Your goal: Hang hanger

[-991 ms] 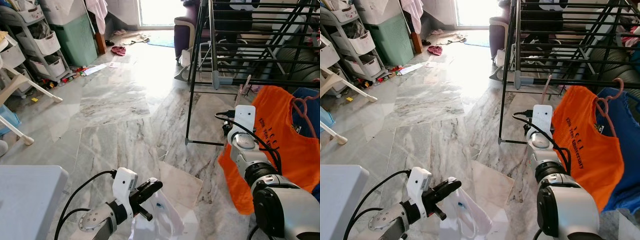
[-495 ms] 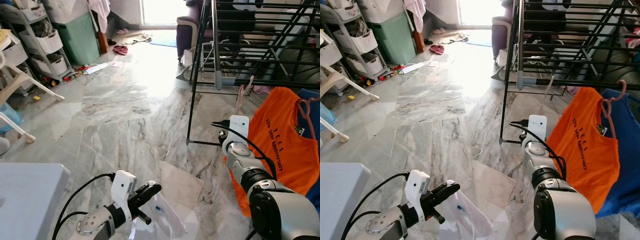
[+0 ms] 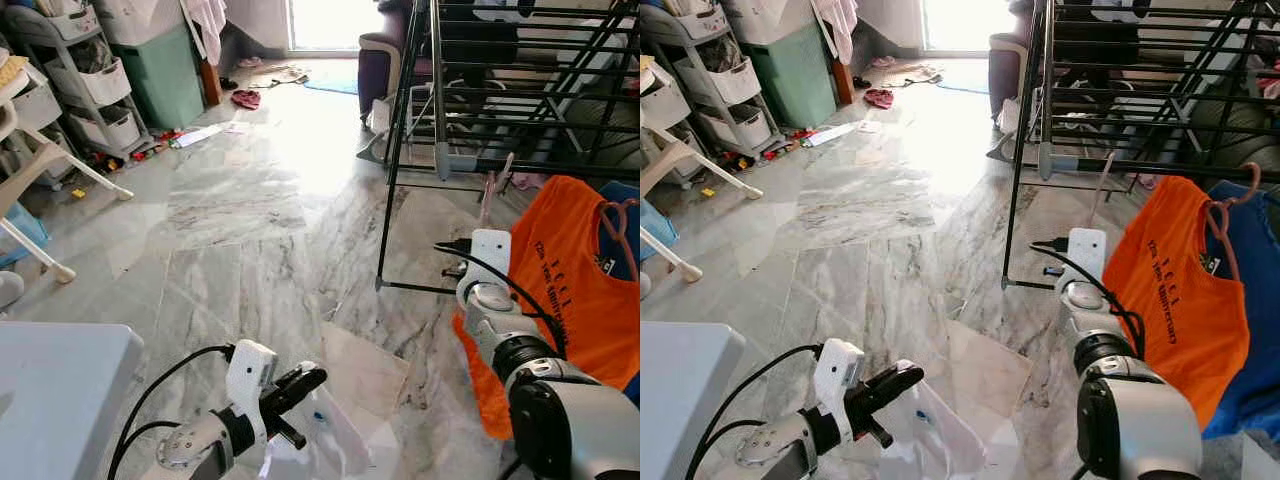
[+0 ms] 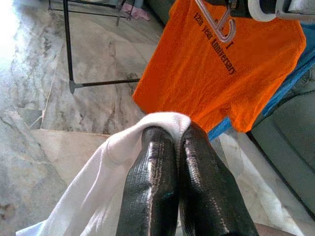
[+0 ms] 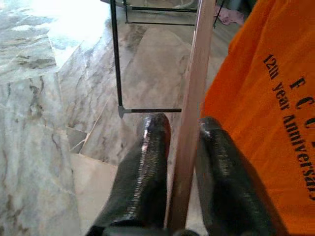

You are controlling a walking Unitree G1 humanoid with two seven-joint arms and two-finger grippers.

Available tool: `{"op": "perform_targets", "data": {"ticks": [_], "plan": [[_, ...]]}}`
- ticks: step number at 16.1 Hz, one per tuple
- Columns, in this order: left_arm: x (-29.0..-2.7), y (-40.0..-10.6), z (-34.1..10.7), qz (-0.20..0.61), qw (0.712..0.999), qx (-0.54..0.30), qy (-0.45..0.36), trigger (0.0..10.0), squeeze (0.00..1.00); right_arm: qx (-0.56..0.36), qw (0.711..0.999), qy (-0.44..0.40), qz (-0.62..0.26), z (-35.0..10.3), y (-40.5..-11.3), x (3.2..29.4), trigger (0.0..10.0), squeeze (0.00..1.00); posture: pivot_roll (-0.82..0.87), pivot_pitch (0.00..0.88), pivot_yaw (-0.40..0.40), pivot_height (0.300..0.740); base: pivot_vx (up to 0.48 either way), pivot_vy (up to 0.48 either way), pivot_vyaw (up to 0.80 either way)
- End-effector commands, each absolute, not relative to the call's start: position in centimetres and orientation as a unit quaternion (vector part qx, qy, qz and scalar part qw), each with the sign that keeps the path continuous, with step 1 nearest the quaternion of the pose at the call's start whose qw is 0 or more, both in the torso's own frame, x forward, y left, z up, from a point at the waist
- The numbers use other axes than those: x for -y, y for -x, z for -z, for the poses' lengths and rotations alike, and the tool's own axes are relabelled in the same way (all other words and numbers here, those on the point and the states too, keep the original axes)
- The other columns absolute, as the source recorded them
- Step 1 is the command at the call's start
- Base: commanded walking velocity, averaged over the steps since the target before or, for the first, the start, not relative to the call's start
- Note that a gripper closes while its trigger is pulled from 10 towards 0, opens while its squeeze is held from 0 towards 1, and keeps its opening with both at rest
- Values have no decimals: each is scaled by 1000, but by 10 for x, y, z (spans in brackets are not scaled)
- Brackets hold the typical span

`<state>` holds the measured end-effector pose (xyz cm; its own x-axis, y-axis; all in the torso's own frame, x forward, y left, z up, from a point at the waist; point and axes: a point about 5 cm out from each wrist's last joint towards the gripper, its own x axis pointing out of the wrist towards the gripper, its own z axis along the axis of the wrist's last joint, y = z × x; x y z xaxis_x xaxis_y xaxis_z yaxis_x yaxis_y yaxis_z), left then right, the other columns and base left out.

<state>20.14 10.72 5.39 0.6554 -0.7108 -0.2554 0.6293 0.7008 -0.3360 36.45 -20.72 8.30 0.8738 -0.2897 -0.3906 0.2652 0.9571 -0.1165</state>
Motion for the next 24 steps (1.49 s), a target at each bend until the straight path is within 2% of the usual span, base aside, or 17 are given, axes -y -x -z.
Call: {"op": "perform_targets", "data": {"ticks": [1,2,3,4,5,6,7,8,16,21,24], "plan": [[-107,-204,-57,371,905,-180,102,10000,0,-213,966,28,146,-82,-364,210,2353,0,25,65,0,740,0,0,0],[-107,-204,-57,371,905,-180,102,10000,0,-214,965,29,148,-82,-363,211,3608,0,25,63,0,740,0,0,0],[-107,-204,-57,371,905,-180,101,10000,0,-214,965,29,148,-82,-363,212,3922,0,25,62,1,740,0,0,0],[-106,-204,-56,371,905,-181,99,10000,0,-216,964,32,149,-81,-363,214,5686,0,24,59,2,740,0,0,0],[-106,-205,-56,372,905,-181,97,10000,0,-217,964,33,150,-81,-362,215,5882,0,24,58,2,740,0,0,0],[-106,-205,-56,372,905,-181,96,10000,0,-216,964,38,148,-81,-362,215,10000,0,23,57,3,740,0,0,0],[-106,-206,-56,372,905,-182,95,10000,0,-216,965,37,146,-81,-362,215,10000,353,22,56,3,740,0,0,0],[-106,-206,-56,372,905,-182,95,10000,0,-215,966,30,143,-80,-362,215,10000,1000,20,55,5,740,0,0,0],[-106,-209,-56,373,906,-180,87,10000,0,-204,966,39,154,-82,-361,219,10000,1000,11,44,6,740,0,0,0],[-126,-230,-64,302,938,-144,87,10000,0,-147,975,70,151,-100,-369,220,10000,1000,-9,24,11,740,0,0,0],[-120,-231,-63,300,938,-141,99,10000,0,-116,974,85,175,-102,-366,226,10000,1000,-28,11,13,740,0,0,0]]}}
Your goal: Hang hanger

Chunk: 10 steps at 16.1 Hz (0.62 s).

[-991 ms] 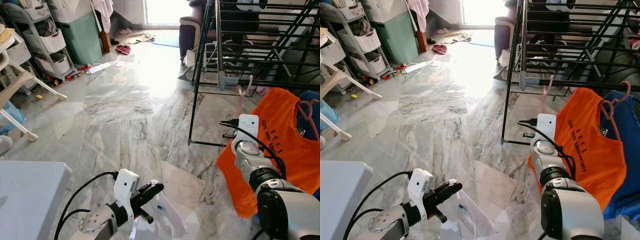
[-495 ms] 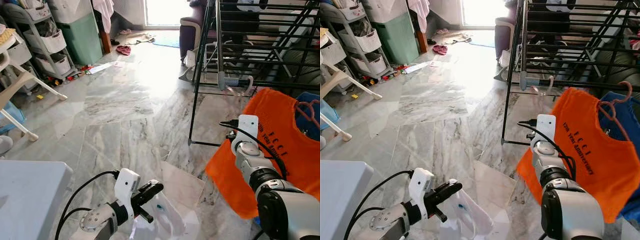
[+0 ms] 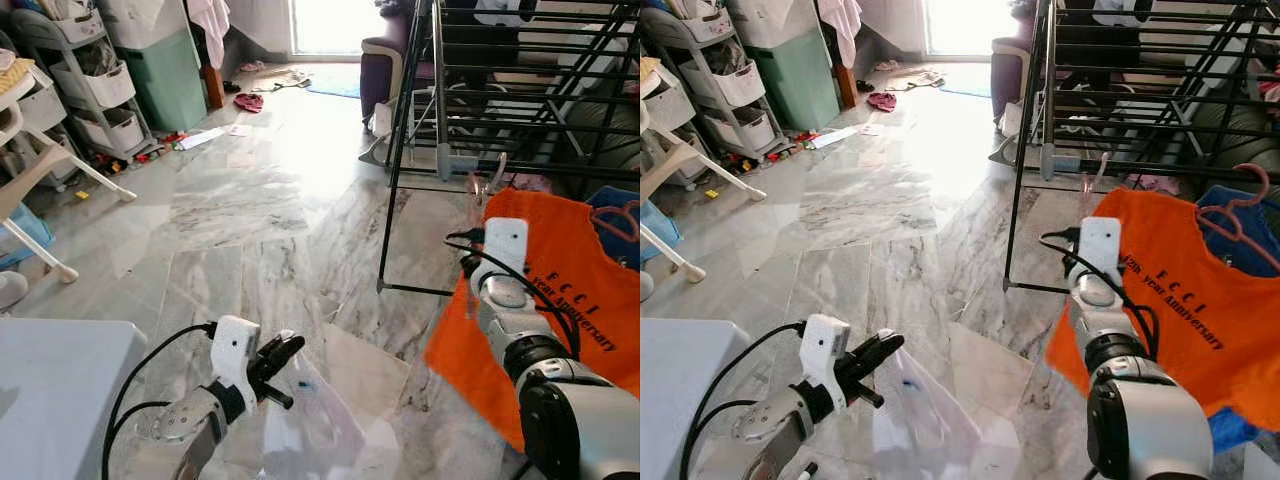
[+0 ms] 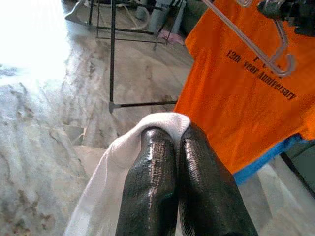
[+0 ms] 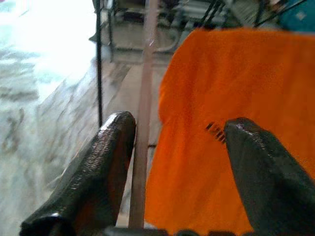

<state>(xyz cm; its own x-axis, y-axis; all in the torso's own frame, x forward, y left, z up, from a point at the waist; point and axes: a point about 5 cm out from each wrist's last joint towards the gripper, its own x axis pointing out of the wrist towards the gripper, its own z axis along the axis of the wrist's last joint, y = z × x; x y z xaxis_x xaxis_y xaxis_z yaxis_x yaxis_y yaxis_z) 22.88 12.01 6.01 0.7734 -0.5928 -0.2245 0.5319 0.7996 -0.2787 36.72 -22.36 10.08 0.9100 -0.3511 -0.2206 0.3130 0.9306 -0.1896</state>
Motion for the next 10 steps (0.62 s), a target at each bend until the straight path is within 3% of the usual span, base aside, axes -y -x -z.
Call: {"op": "perform_targets", "data": {"ticks": [1,6,10], "plan": [[-118,-231,-62,302,937,-141,101,10000,0,-112,974,88,173,-101,-365,226,10000,1000,-29,10,13,740,0,0,0],[-119,-231,-64,291,942,-130,108,10000,0,-67,979,111,160,-93,-353,219,10000,1000,-46,3,16,740,0,0,0],[-137,-232,-78,212,967,-89,108,10000,0,-10,984,113,134,-90,-320,205,10000,1000,-76,11,33,740,0,0,0]]}}
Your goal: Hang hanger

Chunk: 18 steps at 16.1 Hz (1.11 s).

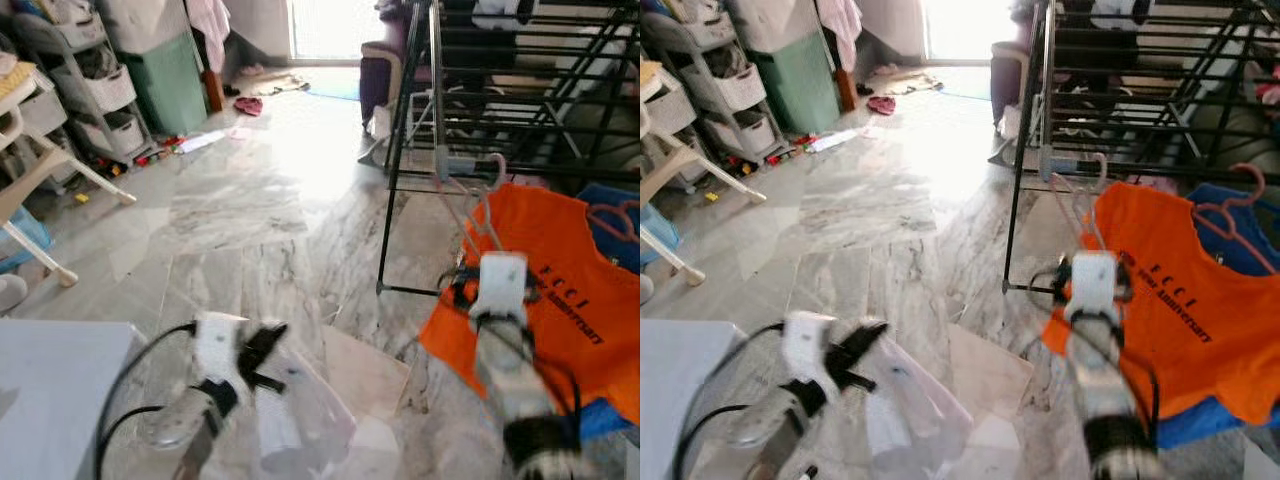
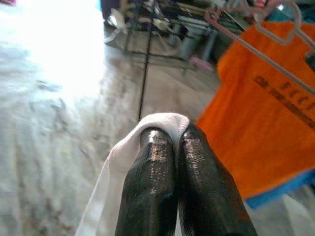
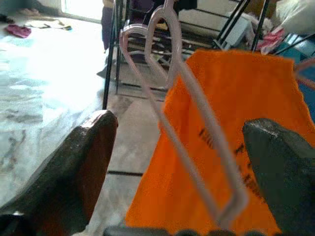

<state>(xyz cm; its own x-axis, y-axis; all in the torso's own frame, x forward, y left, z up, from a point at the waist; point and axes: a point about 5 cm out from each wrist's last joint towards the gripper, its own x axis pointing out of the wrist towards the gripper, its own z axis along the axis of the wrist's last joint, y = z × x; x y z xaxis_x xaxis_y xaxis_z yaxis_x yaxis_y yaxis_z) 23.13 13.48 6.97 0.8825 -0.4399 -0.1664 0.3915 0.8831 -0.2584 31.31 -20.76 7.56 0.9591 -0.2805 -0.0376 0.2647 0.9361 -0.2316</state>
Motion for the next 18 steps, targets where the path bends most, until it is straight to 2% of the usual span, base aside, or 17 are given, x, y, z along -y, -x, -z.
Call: {"op": "perform_targets", "data": {"ticks": [1,7,8,9,10,11,13,14,18], "plan": [[-138,-230,-79,210,968,-87,110,10000,0,-4,985,113,132,-91,-313,204,10000,1000,-81,13,35,740,0,0,0],[-130,-234,-83,235,960,-73,131,10000,0,1,988,111,112,-97,-295,201,10000,1000,-99,16,42,740,42,0,0],[-130,-235,-84,236,960,-73,131,10000,0,2,988,109,113,-100,-294,201,10000,945,-100,18,44,740,289,0,0],[-130,-235,-84,239,959,-73,131,10000,0,-3,988,105,110,-101,-292,199,10000,698,-100,17,43,740,341,0,0],[-129,-235,-84,241,959,-74,132,10000,0,-10,989,103,108,-101,-291,198,10000,671,-101,17,42,740,341,0,-400],[-128,-234,-82,246,957,-76,133,10000,0,-14,989,103,106,-100,-290,197,10000,404,-104,18,43,740,356,0,-800],[-126,-234,-81,251,955,-80,134,10000,0,-15,989,104,104,-102,-290,197,10000,396,-108,19,43,740,364,0,-716],[-125,-233,-81,254,954,-81,135,10000,0,-15,989,104,104,-102,-290,197,10000,314,-109,19,43,740,371,0,-469],[-122,-233,-80,262,952,-84,136,10000,0,-19,990,103,95,-105,-290,196,10000,169,-110,18,39,740,381,0,0]]}}
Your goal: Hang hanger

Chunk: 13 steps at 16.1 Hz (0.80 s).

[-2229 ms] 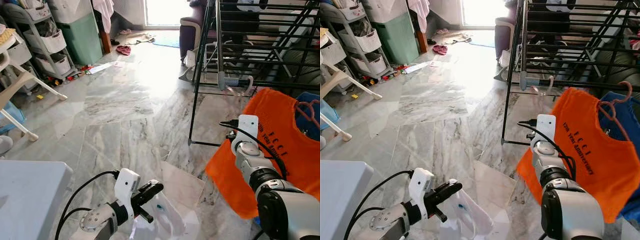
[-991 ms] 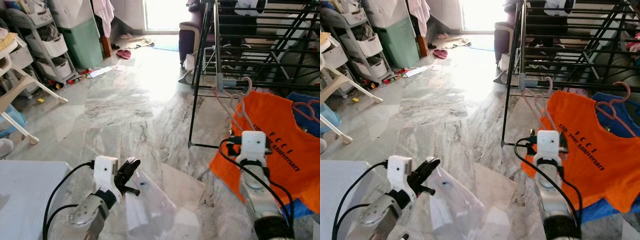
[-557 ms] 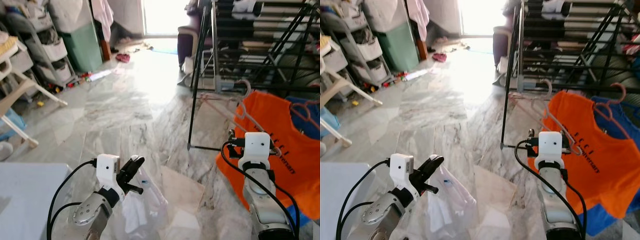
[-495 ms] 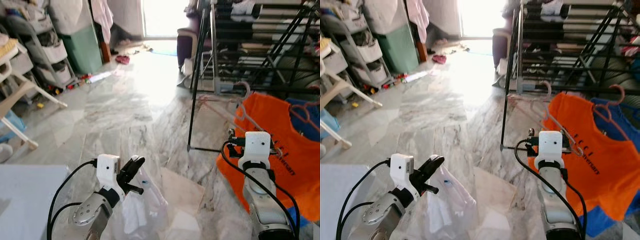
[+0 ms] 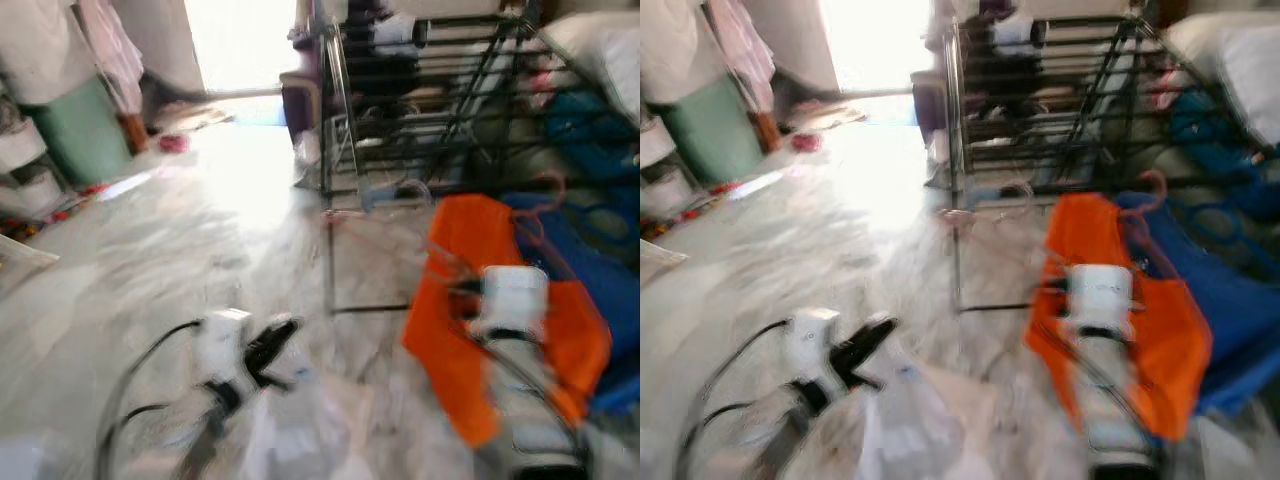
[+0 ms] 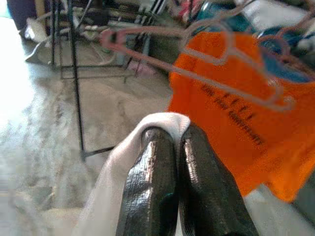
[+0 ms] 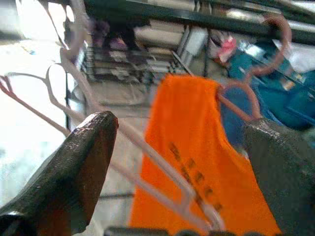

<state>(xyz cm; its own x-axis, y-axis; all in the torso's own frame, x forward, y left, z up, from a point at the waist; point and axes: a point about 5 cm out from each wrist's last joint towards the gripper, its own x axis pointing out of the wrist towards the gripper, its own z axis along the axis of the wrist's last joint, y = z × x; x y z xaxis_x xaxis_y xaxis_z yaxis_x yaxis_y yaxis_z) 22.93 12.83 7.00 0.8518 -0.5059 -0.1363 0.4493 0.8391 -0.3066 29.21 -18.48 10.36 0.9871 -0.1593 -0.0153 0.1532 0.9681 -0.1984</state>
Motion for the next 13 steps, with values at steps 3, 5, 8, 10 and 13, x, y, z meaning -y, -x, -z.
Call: {"op": "perform_targets", "data": {"ticks": [3,5,8,10,13], "plan": [[-121,-231,-77,259,952,-89,135,10000,0,-25,991,106,75,-104,-291,191,10000,82,-108,21,33,740,248,0,0],[-121,-230,-77,259,952,-89,134,10000,0,-25,992,111,55,-104,-291,186,10000,39,-108,20,31,740,0,0,0],[-122,-230,-75,258,953,-92,131,10000,0,-26,994,104,26,-103,-290,178,10000,20,-107,20,30,740,0,0,267],[-122,-229,-74,257,953,-94,128,10000,0,-29,995,99,16,-102,-289,176,10000,24,-105,22,30,740,0,0,800],[-123,-228,-72,256,953,-99,126,10000,0,-40,995,96,4,-97,-289,173,10000,8,-102,23,30,740,0,0,800]]}}
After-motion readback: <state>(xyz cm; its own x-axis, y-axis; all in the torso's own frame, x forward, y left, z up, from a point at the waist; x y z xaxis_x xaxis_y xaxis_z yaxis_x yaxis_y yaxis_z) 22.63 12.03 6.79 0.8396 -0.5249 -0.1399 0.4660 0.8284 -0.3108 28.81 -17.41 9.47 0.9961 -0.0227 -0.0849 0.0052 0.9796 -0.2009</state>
